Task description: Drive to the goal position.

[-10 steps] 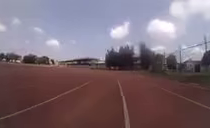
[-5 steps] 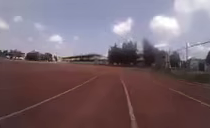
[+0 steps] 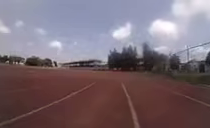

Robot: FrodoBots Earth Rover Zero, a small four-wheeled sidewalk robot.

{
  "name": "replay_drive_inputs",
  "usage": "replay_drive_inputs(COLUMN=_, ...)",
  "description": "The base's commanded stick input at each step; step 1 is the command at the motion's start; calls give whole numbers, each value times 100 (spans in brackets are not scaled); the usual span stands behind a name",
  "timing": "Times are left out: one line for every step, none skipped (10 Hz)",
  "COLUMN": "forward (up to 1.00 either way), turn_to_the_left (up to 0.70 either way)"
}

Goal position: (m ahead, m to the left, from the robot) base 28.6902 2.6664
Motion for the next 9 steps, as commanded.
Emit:
replay_drive_inputs(forward=70, turn_to_the_left=0)
replay_drive_inputs(forward=70, turn_to_the_left=0)
replay_drive_inputs(forward=70, turn_to_the_left=0)
replay_drive_inputs(forward=70, turn_to_the_left=0)
replay_drive_inputs(forward=70, turn_to_the_left=0)
replay_drive_inputs(forward=70, turn_to_the_left=0)
replay_drive_inputs(forward=70, turn_to_the_left=0)
replay_drive_inputs(forward=70, turn_to_the_left=0)
replay_drive_inputs(forward=70, turn_to_the_left=0)
